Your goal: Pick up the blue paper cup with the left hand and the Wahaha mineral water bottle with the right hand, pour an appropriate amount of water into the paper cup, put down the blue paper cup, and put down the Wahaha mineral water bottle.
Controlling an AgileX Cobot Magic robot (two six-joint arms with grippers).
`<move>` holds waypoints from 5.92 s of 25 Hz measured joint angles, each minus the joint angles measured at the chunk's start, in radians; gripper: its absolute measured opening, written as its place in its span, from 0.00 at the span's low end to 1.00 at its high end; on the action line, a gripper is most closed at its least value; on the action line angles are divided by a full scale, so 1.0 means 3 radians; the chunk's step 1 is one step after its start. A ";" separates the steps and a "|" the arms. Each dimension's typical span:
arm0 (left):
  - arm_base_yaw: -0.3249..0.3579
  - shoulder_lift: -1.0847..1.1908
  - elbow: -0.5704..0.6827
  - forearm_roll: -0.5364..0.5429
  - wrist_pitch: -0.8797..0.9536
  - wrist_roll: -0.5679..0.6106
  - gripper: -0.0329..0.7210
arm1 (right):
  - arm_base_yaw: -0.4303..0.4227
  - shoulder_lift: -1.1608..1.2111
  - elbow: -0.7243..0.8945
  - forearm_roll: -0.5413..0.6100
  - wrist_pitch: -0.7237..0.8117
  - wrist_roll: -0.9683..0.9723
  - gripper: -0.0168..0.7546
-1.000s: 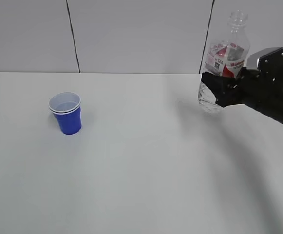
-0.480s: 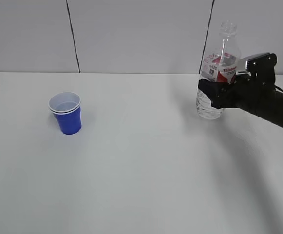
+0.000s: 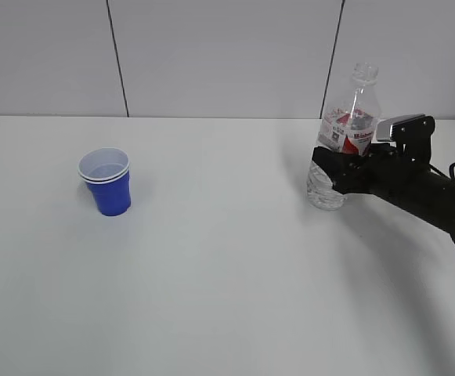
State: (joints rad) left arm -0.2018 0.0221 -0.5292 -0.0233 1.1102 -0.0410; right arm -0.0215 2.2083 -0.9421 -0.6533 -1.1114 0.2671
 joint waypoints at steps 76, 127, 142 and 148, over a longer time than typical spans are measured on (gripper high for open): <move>0.0000 0.0000 0.0000 0.0000 -0.0020 0.0005 0.68 | 0.0000 -0.1080 0.1384 0.0248 -0.0105 -0.0699 0.80; 0.0000 0.0000 0.0000 0.0000 -0.0020 0.0005 0.65 | 0.0000 -0.6699 0.1700 -0.1196 0.5456 0.1256 0.79; 0.0000 0.0000 0.0000 0.0000 -0.0020 0.0005 0.65 | 0.0000 -0.6783 0.1006 0.1757 0.7405 -0.1260 0.78; 0.0000 0.0000 0.0000 0.0000 -0.0020 0.0005 0.65 | 0.0000 -0.6870 0.1000 0.2058 0.7702 -0.1517 0.78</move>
State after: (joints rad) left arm -0.2018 0.0221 -0.5292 -0.0233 1.1043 -0.0395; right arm -0.0215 0.1474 -0.6421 -0.0358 1.1991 -0.1879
